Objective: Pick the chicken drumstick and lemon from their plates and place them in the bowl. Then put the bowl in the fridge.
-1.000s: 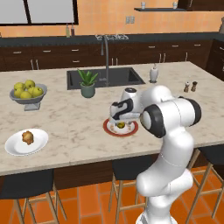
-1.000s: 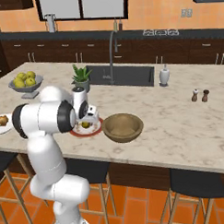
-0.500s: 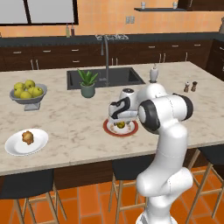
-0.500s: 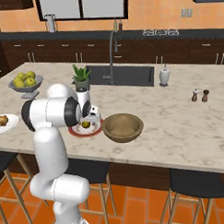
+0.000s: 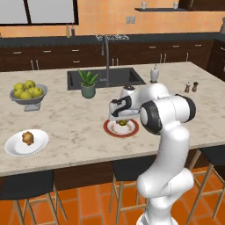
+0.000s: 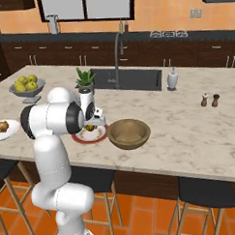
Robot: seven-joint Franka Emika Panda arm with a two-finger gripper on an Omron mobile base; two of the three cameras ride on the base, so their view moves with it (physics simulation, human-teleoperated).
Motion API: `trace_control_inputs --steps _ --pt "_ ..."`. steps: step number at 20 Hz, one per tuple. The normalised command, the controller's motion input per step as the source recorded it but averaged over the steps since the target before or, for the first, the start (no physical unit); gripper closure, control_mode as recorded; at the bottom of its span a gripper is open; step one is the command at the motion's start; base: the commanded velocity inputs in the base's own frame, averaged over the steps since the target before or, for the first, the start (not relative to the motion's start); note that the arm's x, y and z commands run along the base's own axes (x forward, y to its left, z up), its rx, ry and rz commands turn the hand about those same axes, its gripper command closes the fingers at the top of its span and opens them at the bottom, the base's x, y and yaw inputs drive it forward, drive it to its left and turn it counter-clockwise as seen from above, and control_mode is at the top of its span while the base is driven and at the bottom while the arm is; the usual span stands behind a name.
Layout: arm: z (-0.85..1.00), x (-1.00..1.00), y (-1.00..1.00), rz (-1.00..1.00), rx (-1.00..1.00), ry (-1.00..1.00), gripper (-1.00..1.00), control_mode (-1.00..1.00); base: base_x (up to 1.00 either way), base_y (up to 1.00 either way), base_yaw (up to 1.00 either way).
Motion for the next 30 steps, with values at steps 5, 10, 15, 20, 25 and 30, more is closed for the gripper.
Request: trace_control_inputs --steps 5,10,15,20,25,30 --pt "0.78 -0.33 -0.29 -0.01 0.01 0.00 1.00 -1.00 0.00 0.00 0.00" --pt "0.30 -0.49 -0.87 0.00 0.01 0.00 1.00 -1.00 0.00 0.00 0.00" --pt "0.03 -0.19 -1.00 0.00 0.04 0.03 1.00 -1.00 0.00 0.00 0.00" --pt "-0.12 -0.05 -0.89 -0.01 0.01 0.03 1.00 -1.00 0.00 0.00 0.00" --pt "-0.58 0.00 -0.45 0.00 -0.04 0.00 1.00 -1.00 0.00 0.00 0.00" --pt "-0.44 0.00 -0.09 -0.01 -0.03 0.01 1.00 -1.00 0.00 0.00 0.00"
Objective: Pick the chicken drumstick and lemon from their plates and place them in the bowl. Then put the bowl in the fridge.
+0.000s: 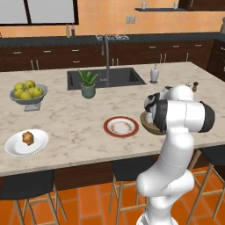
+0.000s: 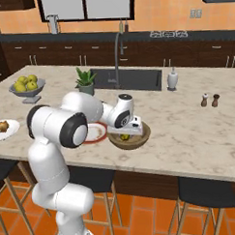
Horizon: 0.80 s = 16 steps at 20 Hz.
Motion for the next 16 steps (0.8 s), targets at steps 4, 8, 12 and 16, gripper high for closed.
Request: trace_control_inputs --steps 4,8,12,16 --pt "-0.03 0.00 -0.01 0.00 0.00 0.02 -1.00 -1.00 0.00 0.00 0.00" --pt "0.00 0.00 0.00 0.00 0.00 0.00 -1.00 -1.00 0.00 0.00 0.00" --pt "0.00 0.00 0.00 0.00 0.00 0.00 -1.00 -1.00 0.00 0.00 0.00" --pt "0.51 -0.20 0.05 -0.03 0.00 0.00 -1.00 -1.00 0.00 0.00 0.00"
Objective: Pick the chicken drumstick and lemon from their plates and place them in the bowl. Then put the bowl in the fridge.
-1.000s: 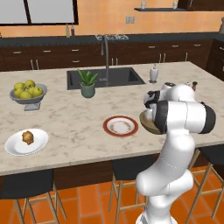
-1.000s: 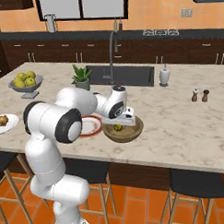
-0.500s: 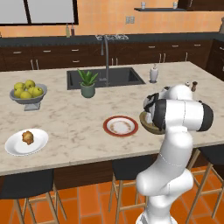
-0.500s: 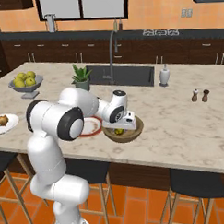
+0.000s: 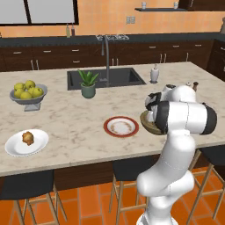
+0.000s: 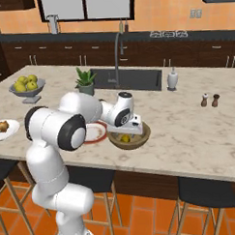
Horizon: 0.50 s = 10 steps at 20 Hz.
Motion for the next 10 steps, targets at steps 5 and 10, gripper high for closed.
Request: trace_control_inputs --steps 5,10 --pt "0.76 -0.36 0.73 0.00 0.00 0.02 -1.00 -1.00 0.00 0.00 0.00" --pt "0.24 -0.10 1.00 -0.01 0.00 0.03 -1.00 -1.00 0.00 0.00 0.00"
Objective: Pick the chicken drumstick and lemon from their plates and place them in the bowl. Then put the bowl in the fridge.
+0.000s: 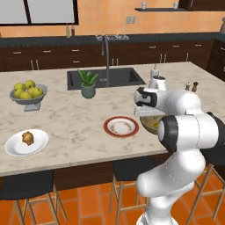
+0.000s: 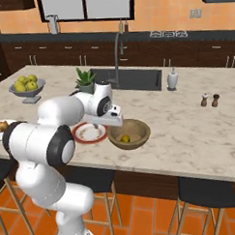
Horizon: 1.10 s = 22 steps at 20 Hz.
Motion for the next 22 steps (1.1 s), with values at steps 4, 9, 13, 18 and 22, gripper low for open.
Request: trace_control_inputs --steps 4,9,13,18,22 --pt "0.19 0.00 1.00 0.00 0.00 0.01 -1.00 -1.00 0.00 0.00 0.00" --pt "0.24 -0.10 1.00 0.03 0.00 0.07 -1.00 -1.00 0.00 0.00 0.00" --pt "0.06 -0.23 1.00 0.05 -0.02 0.11 -1.00 -1.00 0.00 0.00 0.00" --pt "0.01 -0.19 1.00 0.07 -0.08 0.12 -1.00 -1.00 0.00 0.00 0.00" --pt "0.00 0.12 1.00 0.15 -0.04 0.08 -1.00 -1.00 0.00 0.00 0.00"
